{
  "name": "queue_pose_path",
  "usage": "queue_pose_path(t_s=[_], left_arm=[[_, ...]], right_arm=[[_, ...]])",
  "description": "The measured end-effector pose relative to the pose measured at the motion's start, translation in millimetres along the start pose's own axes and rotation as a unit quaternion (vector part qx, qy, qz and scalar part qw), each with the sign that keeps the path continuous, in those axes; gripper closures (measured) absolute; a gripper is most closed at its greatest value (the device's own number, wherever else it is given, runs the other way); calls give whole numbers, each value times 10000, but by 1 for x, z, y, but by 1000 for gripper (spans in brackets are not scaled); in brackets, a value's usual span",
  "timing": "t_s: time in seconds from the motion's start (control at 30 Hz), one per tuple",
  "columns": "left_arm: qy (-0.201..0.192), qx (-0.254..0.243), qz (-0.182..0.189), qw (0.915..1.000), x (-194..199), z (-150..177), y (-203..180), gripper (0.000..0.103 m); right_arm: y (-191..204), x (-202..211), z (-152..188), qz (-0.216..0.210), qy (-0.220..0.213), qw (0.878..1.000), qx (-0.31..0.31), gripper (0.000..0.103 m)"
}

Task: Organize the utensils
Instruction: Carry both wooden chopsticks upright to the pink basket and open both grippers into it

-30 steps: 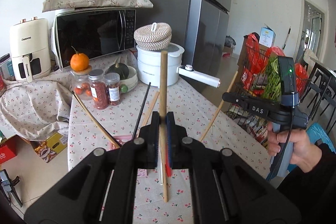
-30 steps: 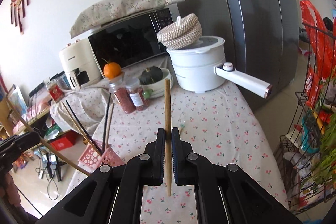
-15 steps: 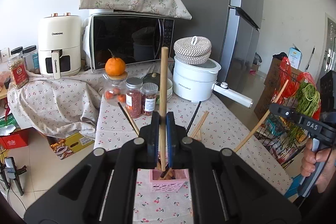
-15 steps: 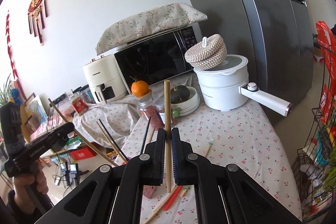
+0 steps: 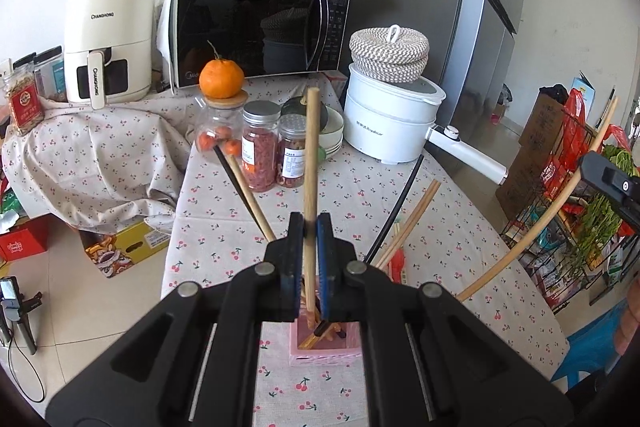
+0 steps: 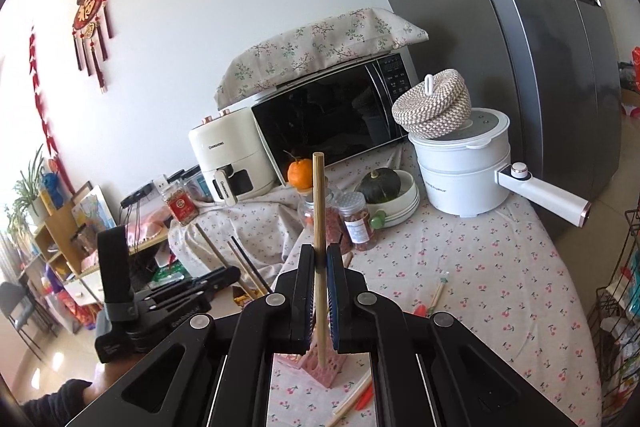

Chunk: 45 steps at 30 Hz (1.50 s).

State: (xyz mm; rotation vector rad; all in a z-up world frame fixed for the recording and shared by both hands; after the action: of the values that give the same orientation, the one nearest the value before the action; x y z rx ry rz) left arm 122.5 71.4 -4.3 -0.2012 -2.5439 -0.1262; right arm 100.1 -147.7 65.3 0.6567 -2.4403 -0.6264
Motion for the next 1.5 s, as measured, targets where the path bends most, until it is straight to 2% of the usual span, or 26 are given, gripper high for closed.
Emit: queue_pose_path(t_s=[0.1,0.13,0.17,0.2,0.23,0.27,0.37,0.57,0.87,1.1,1.2,1.33,1.37,1.5], left_arm=[[136,132,46,9998,-8,3,3,91],[177,170,55,9997,-9,4,4,82],[194,198,48,9996,-8,4,5,66],[182,222,42,9996,-6,4,5,57],[141,250,43,9996,-2,4,5,44],[101,275,51,9996,1,3,6,37],[117,333,80,9993,9,6,9,26],[376,554,115,9977,15,23,22,21],[679,499,163,9963,15,45,32,21],[784,560,272,9950,15,51,34,21],[831,655,407,9936,14,53,33,21],[931,754,579,9911,12,56,27,21],[950,760,609,9907,12,57,25,21],[1037,698,702,9897,11,59,18,19]], right_arm=[[4,-6,1,-54,15,10000,-49,97],[5,-8,1,-69,14,10000,-67,97],[7,-10,2,-85,19,9999,-86,97],[8,-12,2,-102,33,9999,-111,97],[9,-15,2,-120,49,9998,-142,97],[9,-18,3,-134,61,9997,-173,97],[11,-27,5,-156,77,9995,-250,97],[12,-53,10,-12,198,9992,-343,97],[9,-91,35,438,690,9962,-295,97],[1,-105,44,683,879,9931,-377,96],[-4,-107,41,675,925,9923,-482,88],[-10,-95,29,583,735,9935,-639,58],[-12,-90,25,541,664,9940,-687,54],[-23,-75,13,537,511,9944,-751,46]])
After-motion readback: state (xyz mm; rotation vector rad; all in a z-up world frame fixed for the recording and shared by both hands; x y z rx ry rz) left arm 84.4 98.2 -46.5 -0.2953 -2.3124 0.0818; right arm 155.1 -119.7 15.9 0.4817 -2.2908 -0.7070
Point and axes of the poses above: each gripper's, at about its wrist camera, not at the fingertips, and x roughly against the way its jaws point, y to its left, z to its underside, the point moved 4 cm from there along -x, roughly the way its jaws point, and after that the axes turned 14 degrees about -x, right-handed, at the moved point
